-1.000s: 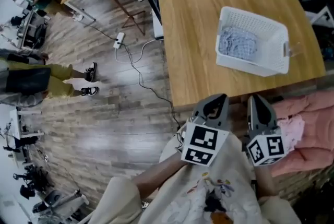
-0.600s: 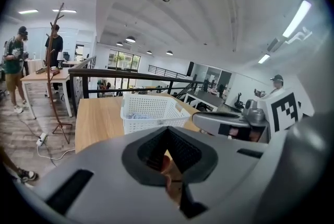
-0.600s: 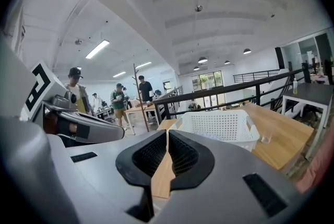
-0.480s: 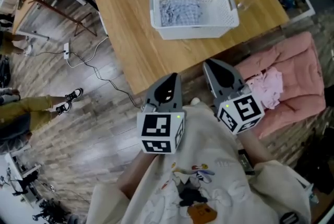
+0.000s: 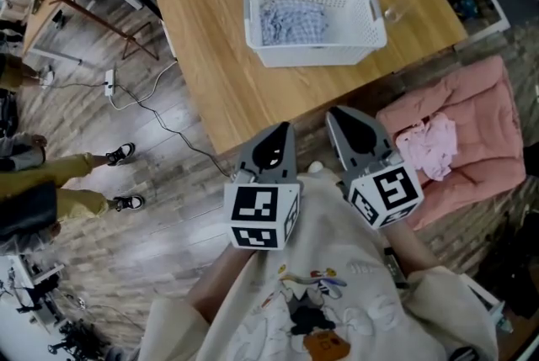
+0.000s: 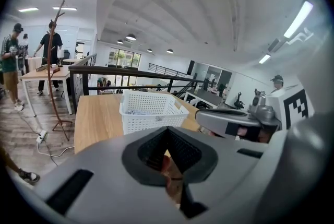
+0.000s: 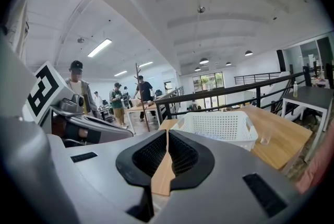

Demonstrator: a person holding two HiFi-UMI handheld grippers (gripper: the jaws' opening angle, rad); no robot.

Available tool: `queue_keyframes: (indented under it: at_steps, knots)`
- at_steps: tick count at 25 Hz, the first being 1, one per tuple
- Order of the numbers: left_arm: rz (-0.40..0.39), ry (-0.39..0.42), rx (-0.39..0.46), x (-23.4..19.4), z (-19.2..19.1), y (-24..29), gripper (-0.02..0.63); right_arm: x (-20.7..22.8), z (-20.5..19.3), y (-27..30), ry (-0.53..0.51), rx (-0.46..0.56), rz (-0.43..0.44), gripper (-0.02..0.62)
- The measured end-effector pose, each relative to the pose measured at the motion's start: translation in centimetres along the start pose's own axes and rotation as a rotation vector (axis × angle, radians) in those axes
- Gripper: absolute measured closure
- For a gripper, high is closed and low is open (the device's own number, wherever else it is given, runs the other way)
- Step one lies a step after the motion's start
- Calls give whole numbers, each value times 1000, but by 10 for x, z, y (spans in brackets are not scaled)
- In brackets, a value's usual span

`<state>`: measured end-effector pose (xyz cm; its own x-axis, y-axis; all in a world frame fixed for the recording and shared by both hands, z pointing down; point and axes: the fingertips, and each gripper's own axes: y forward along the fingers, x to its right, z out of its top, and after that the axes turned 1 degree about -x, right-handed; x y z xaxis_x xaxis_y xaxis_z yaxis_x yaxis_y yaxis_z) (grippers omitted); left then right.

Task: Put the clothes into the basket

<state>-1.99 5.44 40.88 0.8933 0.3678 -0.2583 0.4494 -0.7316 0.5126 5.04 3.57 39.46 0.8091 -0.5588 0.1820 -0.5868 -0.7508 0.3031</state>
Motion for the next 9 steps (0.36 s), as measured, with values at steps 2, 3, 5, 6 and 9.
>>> queue_keyframes:
  at_steps: [2,3,5,6,9]
  knots:
    - [1,1,0,0,-1,1,605,0,-1,0,0,3,1,563]
    - [2,2,0,0,-2,1,606,1,-1,0,0,4,1,563]
    - [2,5,1,2,-3,0,606,1,-2,-3,1,5,-1,563]
    - [2,6,1,3,-3,0,605,1,-2,-4,1,6,-2,563]
    - [1,10,1,6,-3,-1,606,1,-1,-7,2,7,-2,563]
